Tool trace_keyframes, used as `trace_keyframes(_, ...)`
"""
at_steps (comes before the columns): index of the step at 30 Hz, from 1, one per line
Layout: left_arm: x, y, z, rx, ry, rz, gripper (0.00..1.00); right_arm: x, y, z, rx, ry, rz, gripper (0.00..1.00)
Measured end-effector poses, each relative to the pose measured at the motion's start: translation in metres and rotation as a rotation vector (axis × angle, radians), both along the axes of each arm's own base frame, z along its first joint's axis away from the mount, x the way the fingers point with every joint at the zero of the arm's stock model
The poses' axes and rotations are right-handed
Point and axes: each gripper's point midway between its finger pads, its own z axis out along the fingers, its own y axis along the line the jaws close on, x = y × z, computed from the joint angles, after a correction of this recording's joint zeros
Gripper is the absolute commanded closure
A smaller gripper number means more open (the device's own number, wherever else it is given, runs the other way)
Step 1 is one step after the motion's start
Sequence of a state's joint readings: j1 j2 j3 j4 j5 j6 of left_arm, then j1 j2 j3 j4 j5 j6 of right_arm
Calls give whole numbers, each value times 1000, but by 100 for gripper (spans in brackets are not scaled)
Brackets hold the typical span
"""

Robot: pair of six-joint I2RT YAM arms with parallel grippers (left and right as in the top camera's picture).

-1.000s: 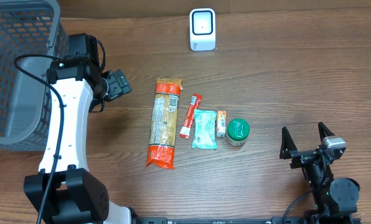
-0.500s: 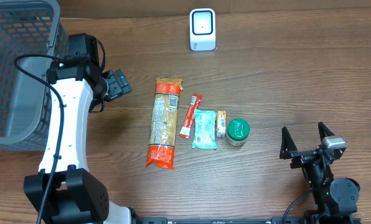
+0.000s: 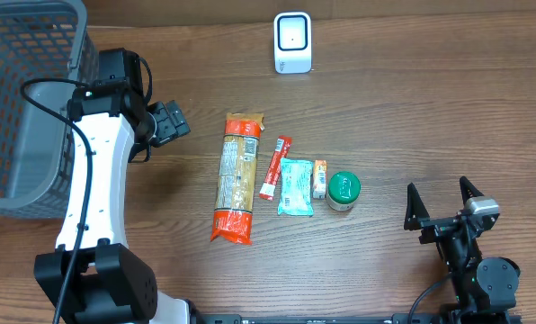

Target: Scan the item barcode

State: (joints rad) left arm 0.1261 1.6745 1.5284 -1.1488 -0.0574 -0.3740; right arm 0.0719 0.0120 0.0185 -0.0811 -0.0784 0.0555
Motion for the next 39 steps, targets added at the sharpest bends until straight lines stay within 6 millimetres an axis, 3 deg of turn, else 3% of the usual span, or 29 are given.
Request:
trace_keyframes(23, 0, 0, 0, 2, 1, -7, 0, 0, 0, 0, 1, 1, 1, 0)
trace_keyframes(33, 0, 0, 0, 2, 1, -7, 0, -3, 4, -6, 102, 65, 22, 0)
trace_keyframes(36, 0, 0, 0, 2, 1, -7, 0, -9, 3, 19, 113, 52, 20, 0)
trace_keyframes(39, 0, 0, 0, 2, 1, -7, 0, -25, -3, 67, 122, 14, -7, 0)
